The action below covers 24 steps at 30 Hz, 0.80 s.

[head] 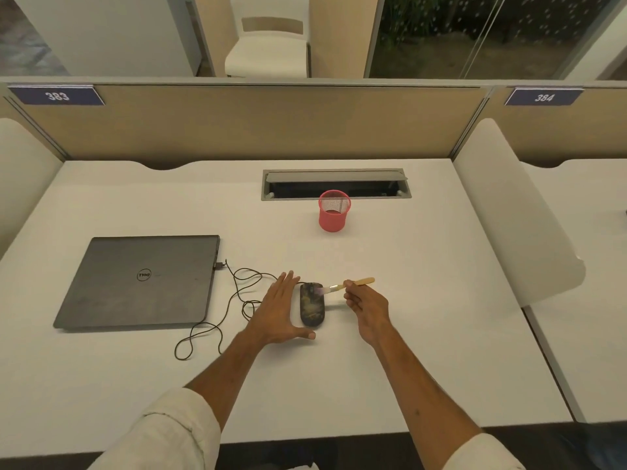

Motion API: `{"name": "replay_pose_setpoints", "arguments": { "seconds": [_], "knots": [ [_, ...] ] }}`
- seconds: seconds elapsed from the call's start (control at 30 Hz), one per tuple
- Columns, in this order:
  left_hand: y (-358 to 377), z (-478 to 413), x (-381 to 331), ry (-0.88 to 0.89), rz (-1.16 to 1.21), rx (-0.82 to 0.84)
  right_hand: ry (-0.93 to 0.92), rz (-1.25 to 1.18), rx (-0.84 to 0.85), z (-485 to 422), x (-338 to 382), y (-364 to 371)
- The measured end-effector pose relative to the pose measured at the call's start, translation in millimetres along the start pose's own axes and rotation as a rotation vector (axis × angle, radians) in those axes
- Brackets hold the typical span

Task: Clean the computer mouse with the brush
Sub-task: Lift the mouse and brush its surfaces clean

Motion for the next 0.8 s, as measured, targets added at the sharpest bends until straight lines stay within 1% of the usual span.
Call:
{"name": "replay_pose_setpoints", "arguments": {
  "seconds": [0.13,0.2,0.43,0.8],
  "knots": [
    [2,-5,3,-0.002,-0.051,0.032,0.017,0.18,-0.087,-7,-1,-4],
    [4,-8,3,0.01,-0.07,0.039,0.035,0.252,-0.089,-11,-2,1],
    [5,-19,1,0.04,-0.07,0.06,0.07,0.392,-0.045,-12,-9,25],
    [9,-26,4,0.064,-0.04,0.066,0.111,0.397,-0.037,-16,-15,29]
  ]
}}
Point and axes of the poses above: each hand's wrist, its own z-axis away from the middle knuckle, its own y-axis out of the palm, x = y × z, the point moved 6 cm from there along -z, towards the middle knuckle, and after that the axes turned 2 degrees about -y, right-handed, at the moved point
